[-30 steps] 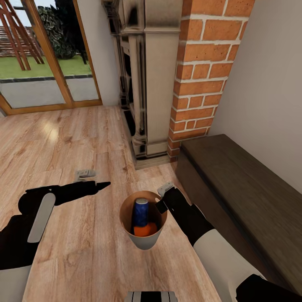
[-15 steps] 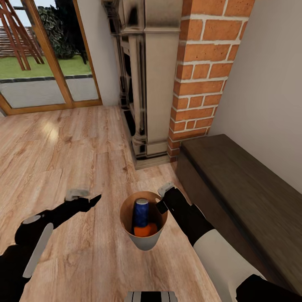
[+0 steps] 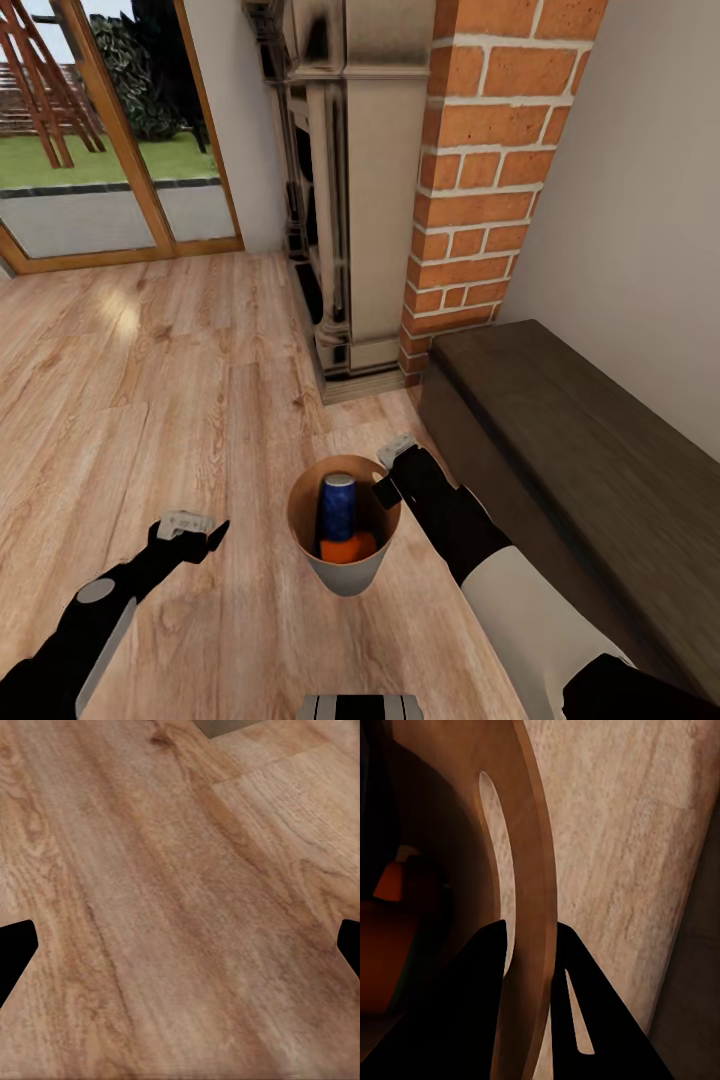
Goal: Put the three can of soda from the living room inside the tash can in the kitchen.
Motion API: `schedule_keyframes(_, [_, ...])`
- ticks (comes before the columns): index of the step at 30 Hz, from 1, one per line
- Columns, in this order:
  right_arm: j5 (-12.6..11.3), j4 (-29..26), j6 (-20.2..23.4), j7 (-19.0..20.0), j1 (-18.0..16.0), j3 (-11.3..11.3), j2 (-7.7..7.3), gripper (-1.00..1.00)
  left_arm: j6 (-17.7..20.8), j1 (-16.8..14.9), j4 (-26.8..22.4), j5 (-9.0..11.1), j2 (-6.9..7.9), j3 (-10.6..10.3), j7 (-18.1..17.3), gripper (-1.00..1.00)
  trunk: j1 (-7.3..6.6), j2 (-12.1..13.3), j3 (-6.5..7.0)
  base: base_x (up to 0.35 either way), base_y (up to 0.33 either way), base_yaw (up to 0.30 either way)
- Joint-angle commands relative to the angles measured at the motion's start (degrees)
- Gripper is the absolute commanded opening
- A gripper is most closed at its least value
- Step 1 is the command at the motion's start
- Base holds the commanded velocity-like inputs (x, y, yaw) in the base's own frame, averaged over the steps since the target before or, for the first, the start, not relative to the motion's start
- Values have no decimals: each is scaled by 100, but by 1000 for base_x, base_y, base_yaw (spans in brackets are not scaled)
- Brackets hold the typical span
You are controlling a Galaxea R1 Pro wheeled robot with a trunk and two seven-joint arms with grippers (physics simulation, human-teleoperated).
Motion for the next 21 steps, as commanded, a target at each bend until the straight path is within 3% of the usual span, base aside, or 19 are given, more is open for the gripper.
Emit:
schedule_keyframes(1, [-105,-1,8,33,1,-5,1,-100,-99,1,79,-2,-5,-1,2,100,-1,0,1,0,0,0])
schedule_keyframes(8, [-110,1,8,33,5,-11,1,-100,-757,2,673,3,-13,5,4,100,-1,0,1,0,0,0])
schedule_keyframes(13, [-113,2,8,33,5,-43,1,-100,-915,2,829,11,-13,6,5,100,-1,0,1,0,0,0])
schedule_keyframes(21, [-106,7,-5,33,5,-474,1,-100,-971,6,888,80,-12,14,-12,100,-1,0,1,0,0,0])
